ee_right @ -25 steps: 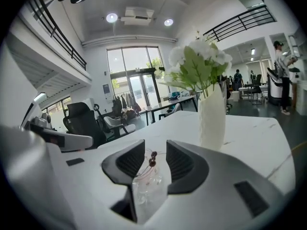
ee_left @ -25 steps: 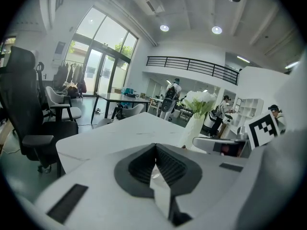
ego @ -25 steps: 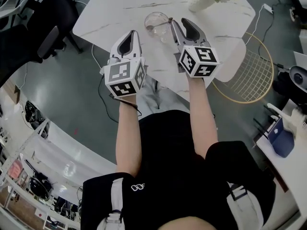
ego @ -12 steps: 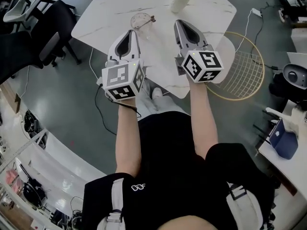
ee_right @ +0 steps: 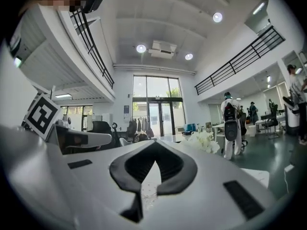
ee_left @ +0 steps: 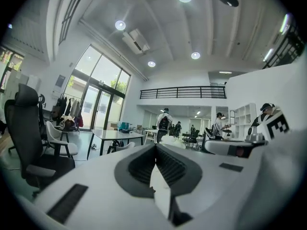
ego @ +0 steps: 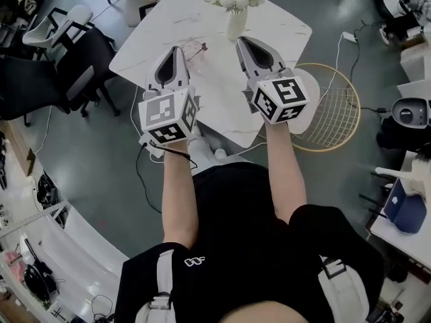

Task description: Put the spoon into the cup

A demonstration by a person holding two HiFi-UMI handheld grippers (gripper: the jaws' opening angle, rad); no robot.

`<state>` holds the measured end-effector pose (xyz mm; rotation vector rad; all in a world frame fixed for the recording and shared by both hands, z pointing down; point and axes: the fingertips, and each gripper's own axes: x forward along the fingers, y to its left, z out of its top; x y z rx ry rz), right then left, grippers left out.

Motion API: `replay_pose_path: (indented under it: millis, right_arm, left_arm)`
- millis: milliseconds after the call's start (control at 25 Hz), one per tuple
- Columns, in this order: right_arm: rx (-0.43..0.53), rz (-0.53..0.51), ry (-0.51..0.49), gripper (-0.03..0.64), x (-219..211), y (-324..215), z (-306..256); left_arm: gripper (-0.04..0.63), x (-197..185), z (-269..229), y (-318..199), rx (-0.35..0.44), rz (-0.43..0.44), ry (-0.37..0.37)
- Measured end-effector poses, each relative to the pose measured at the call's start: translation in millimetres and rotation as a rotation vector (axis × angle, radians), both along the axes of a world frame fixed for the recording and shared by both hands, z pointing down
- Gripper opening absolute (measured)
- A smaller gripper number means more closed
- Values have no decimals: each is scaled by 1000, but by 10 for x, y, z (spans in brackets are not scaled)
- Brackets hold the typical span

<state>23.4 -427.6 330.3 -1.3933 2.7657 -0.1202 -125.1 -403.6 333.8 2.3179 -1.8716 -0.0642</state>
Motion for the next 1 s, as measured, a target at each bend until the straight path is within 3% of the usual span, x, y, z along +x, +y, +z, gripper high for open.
replay_pose_path:
  millis: [400,1000]
  right_arm:
    - [30,14,42,6,109,-14,-229]
    - [48,12,42,6,121,-53,-270]
  left_arm:
    - [17,165,-299,-15,55,19,-29]
    - [17,145,-292,-72,54,20,-31]
